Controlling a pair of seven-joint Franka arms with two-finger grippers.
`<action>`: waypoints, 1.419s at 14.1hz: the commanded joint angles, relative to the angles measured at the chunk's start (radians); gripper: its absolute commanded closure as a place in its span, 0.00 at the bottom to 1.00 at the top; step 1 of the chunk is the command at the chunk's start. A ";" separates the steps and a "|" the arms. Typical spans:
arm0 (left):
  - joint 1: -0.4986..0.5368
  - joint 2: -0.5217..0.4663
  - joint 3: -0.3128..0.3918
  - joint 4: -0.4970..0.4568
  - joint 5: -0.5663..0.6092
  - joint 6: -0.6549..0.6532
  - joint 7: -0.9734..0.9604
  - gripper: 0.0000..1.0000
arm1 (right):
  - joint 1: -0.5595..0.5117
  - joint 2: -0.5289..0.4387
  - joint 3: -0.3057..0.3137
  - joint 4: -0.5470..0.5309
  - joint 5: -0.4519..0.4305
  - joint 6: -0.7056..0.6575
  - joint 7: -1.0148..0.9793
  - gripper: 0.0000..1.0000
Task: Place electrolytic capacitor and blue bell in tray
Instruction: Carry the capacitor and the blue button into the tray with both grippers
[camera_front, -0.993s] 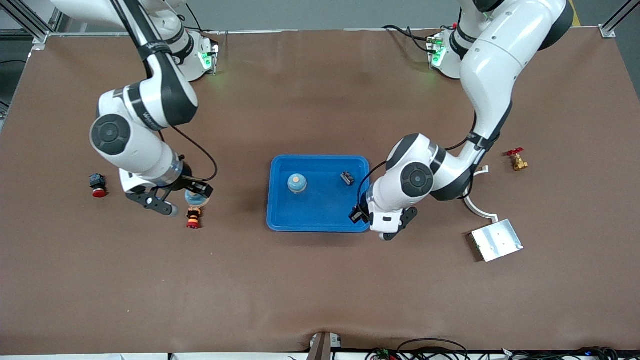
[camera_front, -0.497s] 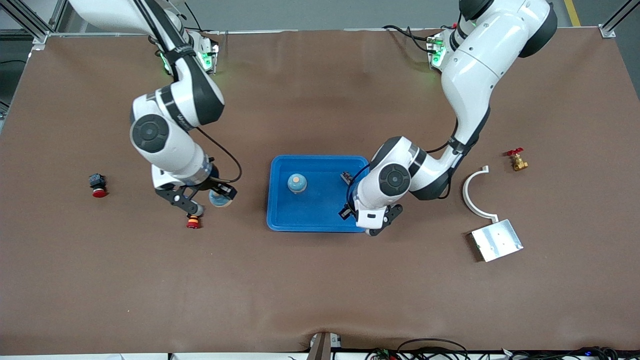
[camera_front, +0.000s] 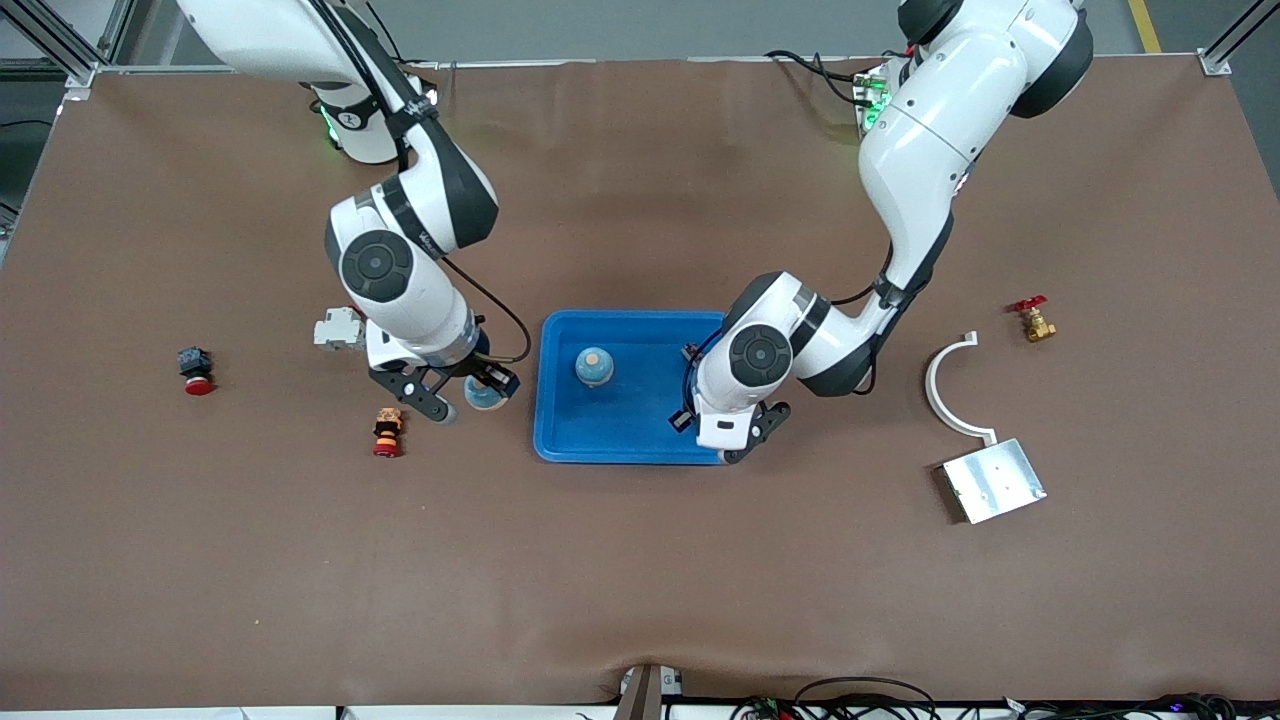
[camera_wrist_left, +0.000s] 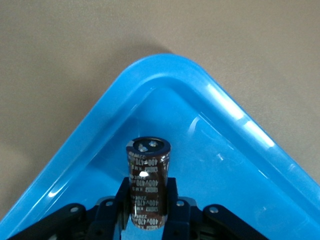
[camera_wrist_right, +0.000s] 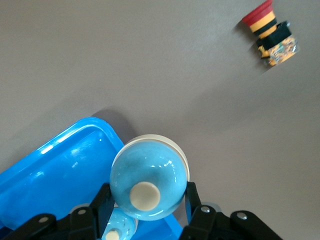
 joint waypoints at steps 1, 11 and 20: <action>-0.026 0.014 0.024 0.025 0.000 0.019 -0.025 0.89 | 0.041 0.052 -0.011 0.063 -0.021 -0.005 0.087 1.00; -0.035 0.013 0.035 0.025 0.000 0.029 -0.022 0.42 | 0.135 0.248 -0.016 0.179 -0.085 0.110 0.348 1.00; -0.012 -0.088 0.036 0.023 0.001 -0.048 -0.027 0.00 | 0.172 0.322 -0.018 0.251 -0.085 0.115 0.421 1.00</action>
